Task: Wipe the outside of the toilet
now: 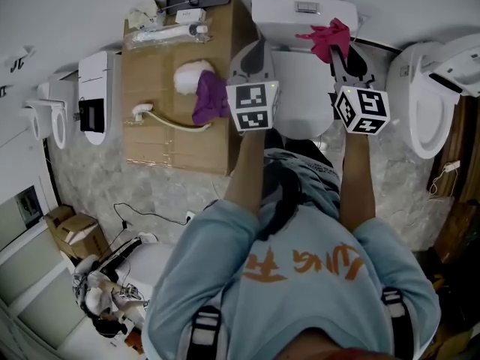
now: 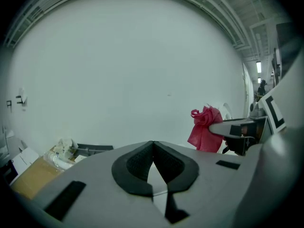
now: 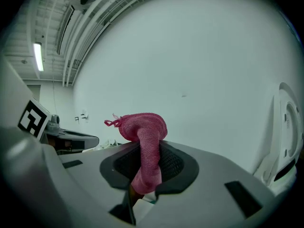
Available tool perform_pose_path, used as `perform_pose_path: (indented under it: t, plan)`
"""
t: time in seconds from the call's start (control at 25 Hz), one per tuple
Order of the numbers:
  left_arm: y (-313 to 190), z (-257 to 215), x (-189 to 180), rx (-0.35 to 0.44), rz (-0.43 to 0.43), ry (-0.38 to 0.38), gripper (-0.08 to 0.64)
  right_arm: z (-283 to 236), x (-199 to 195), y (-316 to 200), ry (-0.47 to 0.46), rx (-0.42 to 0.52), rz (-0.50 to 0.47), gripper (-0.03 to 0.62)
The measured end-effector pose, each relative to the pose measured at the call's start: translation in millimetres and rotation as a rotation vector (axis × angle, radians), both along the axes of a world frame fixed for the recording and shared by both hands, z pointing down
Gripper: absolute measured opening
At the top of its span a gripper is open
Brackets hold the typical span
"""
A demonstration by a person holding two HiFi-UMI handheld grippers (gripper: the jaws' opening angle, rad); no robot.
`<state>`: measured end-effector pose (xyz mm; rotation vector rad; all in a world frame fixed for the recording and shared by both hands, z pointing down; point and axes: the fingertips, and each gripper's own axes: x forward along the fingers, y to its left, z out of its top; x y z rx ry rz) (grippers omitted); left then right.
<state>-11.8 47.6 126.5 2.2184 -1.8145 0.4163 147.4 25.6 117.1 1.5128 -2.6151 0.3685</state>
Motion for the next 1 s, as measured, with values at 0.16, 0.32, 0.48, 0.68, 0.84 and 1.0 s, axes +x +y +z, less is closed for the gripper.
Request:
perform_pose_path:
  t: [0.16,0.32,0.48,0.68,0.84,1.0]
  plan:
    - [-14.5,-10.4,-3.6,0.020,-0.003,0.011,0.025,-11.6,-5.8,-16.7,0.012,0.021,-0.018,0.100]
    - [-29.6,-6.8,-10.8,0.023,-0.005,0.029,0.025,-15.3,-15.9,-35.0,0.021,0.022,-0.031,0.100]
    - [-44.9,15.6,-28.3,-0.010,-0.016,0.058,0.025,-6.7,-40.4,-50.2,0.041,0.013,-0.069,0.100]
    - [-79.6,40.5,-48.0,-0.050,-0.008,0.098,0.025,8.7,-71.7,-85.4,0.089,-0.021,-0.109,0.100]
    - [-106.9,57.2,-72.4,-0.093,-0.012,0.131,0.025,23.0,-104.8,-119.1,0.119,-0.048,-0.146,0.101]
    - [-127.3,80.7,-96.8,-0.145,-0.020,0.149,0.025,46.5,-134.5,-146.5,0.159,-0.078,-0.186,0.100]
